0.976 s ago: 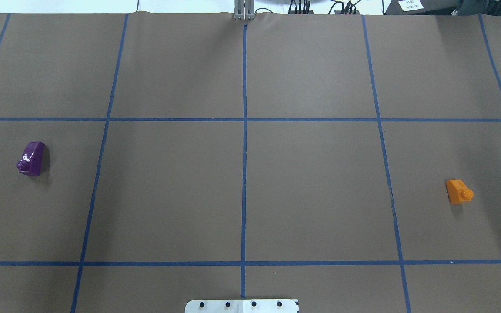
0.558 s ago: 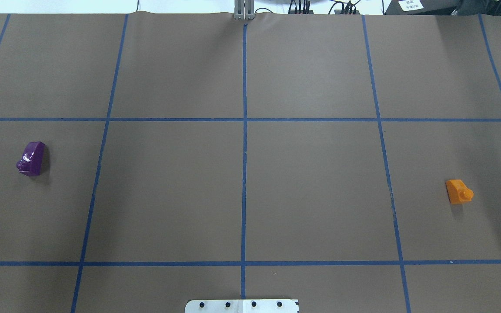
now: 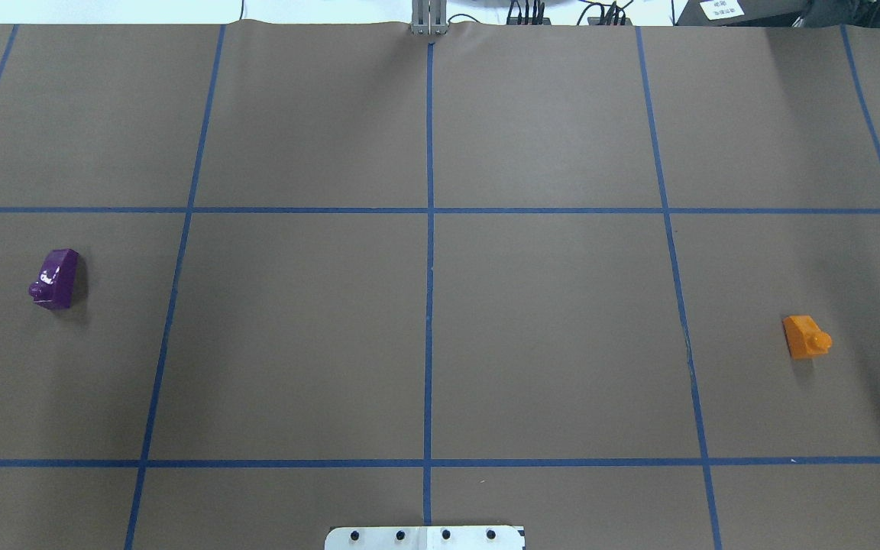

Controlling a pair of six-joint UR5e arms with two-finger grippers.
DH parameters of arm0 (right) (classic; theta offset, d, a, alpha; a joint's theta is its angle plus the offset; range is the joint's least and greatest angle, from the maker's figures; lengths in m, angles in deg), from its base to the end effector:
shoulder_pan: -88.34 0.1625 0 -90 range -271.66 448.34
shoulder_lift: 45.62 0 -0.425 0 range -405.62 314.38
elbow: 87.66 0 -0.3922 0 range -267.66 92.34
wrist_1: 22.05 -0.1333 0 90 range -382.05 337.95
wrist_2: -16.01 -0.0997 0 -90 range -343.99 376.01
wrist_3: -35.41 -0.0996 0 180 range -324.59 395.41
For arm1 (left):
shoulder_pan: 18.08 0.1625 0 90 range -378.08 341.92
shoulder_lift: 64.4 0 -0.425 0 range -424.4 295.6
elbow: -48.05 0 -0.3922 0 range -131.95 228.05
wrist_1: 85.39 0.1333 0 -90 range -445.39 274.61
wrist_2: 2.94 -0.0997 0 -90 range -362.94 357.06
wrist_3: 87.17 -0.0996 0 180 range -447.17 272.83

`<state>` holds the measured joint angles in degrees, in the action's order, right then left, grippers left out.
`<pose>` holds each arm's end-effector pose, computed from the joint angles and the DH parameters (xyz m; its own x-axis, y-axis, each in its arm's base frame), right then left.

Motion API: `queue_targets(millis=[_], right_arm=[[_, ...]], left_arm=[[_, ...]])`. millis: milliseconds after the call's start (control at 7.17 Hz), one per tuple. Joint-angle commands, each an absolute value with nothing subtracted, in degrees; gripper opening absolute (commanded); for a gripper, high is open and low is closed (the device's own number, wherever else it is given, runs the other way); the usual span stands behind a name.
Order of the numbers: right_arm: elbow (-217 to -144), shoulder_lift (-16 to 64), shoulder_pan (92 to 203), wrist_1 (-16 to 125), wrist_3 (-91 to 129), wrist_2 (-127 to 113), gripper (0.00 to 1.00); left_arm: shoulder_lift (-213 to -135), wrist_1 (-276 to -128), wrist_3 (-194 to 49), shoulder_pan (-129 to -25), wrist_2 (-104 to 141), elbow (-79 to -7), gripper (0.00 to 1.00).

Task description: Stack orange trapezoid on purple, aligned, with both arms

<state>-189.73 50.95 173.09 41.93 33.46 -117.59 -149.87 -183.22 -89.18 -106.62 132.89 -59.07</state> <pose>0.0218 -0.4684 0.5565 0.6904 -0.3961 0.6053 0.0545 0.8629 0.5025 -0.0499 -0.4683 0.5309 0.6889 0.3006 -0.6596 -0.0481 0.9269 0.3723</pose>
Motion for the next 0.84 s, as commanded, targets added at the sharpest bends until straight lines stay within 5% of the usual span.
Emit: queue_targets(millis=[0, 697], right_arm=[[-187.59, 48.61, 167.91, 38.45, 31.19, -117.93, 1.0], [-185.83, 43.59, 158.91, 37.89, 24.34, -117.23, 1.0]], left_arm=[[-149.4, -195.71, -80.5, -104.76, 132.94, -57.08, 1.0], [-149.3, -207.46, -39.67, -75.63, 112.8, -54.79, 1.0]])
